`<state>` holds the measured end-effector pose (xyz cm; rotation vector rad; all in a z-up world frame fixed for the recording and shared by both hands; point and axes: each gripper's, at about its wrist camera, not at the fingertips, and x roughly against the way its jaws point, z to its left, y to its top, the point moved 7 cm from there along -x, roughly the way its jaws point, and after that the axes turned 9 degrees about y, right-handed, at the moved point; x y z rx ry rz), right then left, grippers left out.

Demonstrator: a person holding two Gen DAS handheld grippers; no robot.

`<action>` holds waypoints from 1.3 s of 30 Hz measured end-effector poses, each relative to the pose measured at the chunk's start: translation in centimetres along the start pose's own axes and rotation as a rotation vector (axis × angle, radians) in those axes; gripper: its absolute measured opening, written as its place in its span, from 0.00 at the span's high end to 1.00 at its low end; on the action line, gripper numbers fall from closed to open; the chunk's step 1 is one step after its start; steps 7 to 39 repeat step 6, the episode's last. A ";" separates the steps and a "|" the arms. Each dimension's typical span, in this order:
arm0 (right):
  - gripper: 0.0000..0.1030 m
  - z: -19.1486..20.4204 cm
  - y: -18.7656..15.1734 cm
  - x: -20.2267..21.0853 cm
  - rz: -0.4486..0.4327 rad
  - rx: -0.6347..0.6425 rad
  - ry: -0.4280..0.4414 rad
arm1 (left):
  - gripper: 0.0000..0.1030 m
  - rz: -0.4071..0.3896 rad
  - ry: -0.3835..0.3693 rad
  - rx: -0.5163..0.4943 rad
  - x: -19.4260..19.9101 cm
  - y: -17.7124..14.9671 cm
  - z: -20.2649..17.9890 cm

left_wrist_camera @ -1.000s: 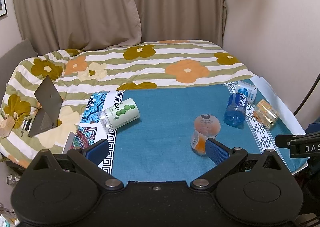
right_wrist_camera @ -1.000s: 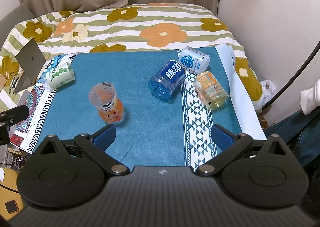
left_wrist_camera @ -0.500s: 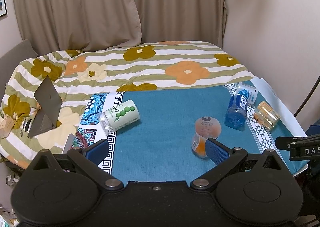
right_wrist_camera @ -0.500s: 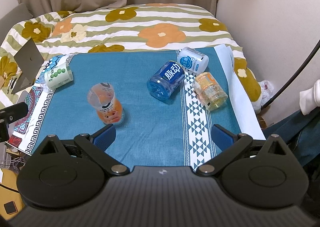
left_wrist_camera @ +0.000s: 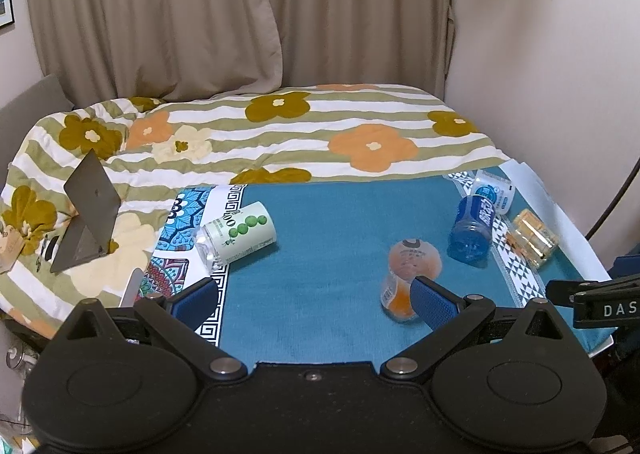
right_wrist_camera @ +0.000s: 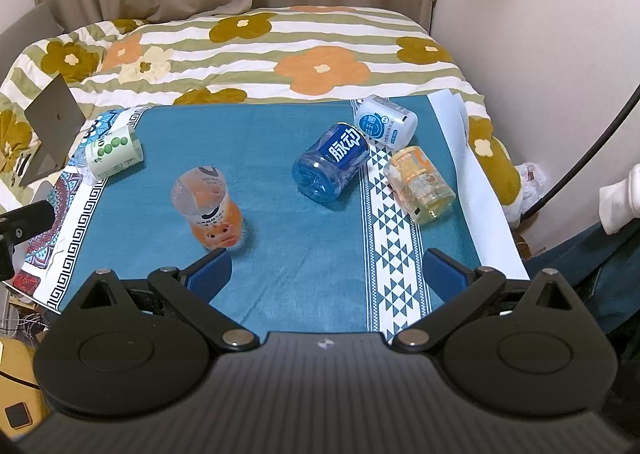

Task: Flip cup upright

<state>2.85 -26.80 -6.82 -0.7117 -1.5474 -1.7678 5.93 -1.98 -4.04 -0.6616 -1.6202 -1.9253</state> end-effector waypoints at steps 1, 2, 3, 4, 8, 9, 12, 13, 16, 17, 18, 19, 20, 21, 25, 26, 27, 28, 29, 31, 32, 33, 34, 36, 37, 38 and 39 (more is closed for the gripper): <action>0.00 0.0 0.0 0.0 -0.001 0.000 -0.001 | 0.00 0.001 0.003 0.001 -0.1 0.0 0.0; 0.00 0.1 0.0 0.0 -0.001 0.000 0.000 | 0.00 0.002 0.003 0.003 -0.2 0.0 0.1; 0.00 0.0 0.0 0.0 -0.002 0.000 0.002 | 0.00 0.003 0.002 0.007 -0.3 0.0 0.2; 0.00 0.1 0.1 0.0 -0.002 0.002 0.005 | 0.00 0.004 0.005 0.012 -0.4 0.0 0.3; 0.00 0.2 0.3 -0.3 -0.002 0.010 0.018 | 0.00 0.005 0.021 0.017 -0.5 0.0 0.6; 0.00 0.2 0.3 -0.3 -0.002 0.010 0.018 | 0.00 0.005 0.021 0.017 -0.5 0.0 0.6; 0.00 0.2 0.3 -0.3 -0.002 0.010 0.018 | 0.00 0.005 0.021 0.017 -0.5 0.0 0.6; 0.00 0.2 0.3 -0.3 -0.002 0.010 0.018 | 0.00 0.005 0.021 0.017 -0.5 0.0 0.6; 0.00 0.2 0.3 -0.3 -0.002 0.010 0.018 | 0.00 0.005 0.021 0.017 -0.5 0.0 0.6; 0.00 0.2 0.3 -0.3 -0.002 0.010 0.018 | 0.00 0.005 0.021 0.017 -0.5 0.0 0.6; 0.00 0.2 0.3 -0.3 -0.002 0.010 0.018 | 0.00 0.005 0.021 0.017 -0.5 0.0 0.6; 0.00 0.2 0.3 -0.3 -0.002 0.010 0.018 | 0.00 0.005 0.021 0.017 -0.5 0.0 0.6; 0.00 0.2 0.3 -0.3 -0.002 0.010 0.018 | 0.00 0.005 0.021 0.017 -0.5 0.0 0.6; 0.00 0.2 0.3 -0.3 -0.002 0.010 0.018 | 0.00 0.005 0.021 0.017 -0.5 0.0 0.6; 0.00 0.2 0.3 -0.3 -0.002 0.010 0.018 | 0.00 0.005 0.021 0.017 -0.5 0.0 0.6; 0.00 0.2 0.3 -0.3 -0.002 0.010 0.018 | 0.00 0.005 0.021 0.017 -0.5 0.0 0.6; 0.00 0.2 0.3 -0.3 -0.002 0.010 0.018 | 0.00 0.005 0.021 0.017 -0.5 0.0 0.6; 0.00 0.2 0.3 -0.3 -0.002 0.010 0.018 | 0.00 0.005 0.021 0.017 -0.5 0.0 0.6; 0.00 0.2 0.3 -0.3 -0.002 0.010 0.018 | 0.00 0.005 0.021 0.017 -0.5 0.0 0.6; 0.00 0.2 0.3 -0.3 -0.002 0.010 0.018 | 0.00 0.005 0.021 0.017 -0.5 0.0 0.6; 0.00 0.2 0.3 -0.3 -0.002 0.010 0.018 | 0.00 0.005 0.021 0.017 -0.5 0.0 0.6; 0.00 0.2 0.3 -0.3 -0.002 0.010 0.018 | 0.00 0.005 0.021 0.017 -0.5 0.0 0.6; 0.00 0.2 0.3 -0.3 -0.002 0.010 0.018 | 0.00 0.005 0.021 0.017 -0.5 0.0 0.6; 0.00 0.2 0.3 -0.3 -0.002 0.010 0.018 | 0.00 0.005 0.021 0.017 -0.5 0.0 0.6; 0.00 0.2 0.3 -0.3 -0.002 0.010 0.018 | 0.00 0.005 0.021 0.017 -0.5 0.0 0.6; 0.00 0.2 0.3 -0.3 -0.002 0.010 0.018 | 0.00 0.005 0.021 0.017 -0.5 0.0 0.6; 0.00 0.2 0.3 -0.3 -0.002 0.010 0.018 | 0.00 0.005 0.021 0.017 -0.5 0.0 0.6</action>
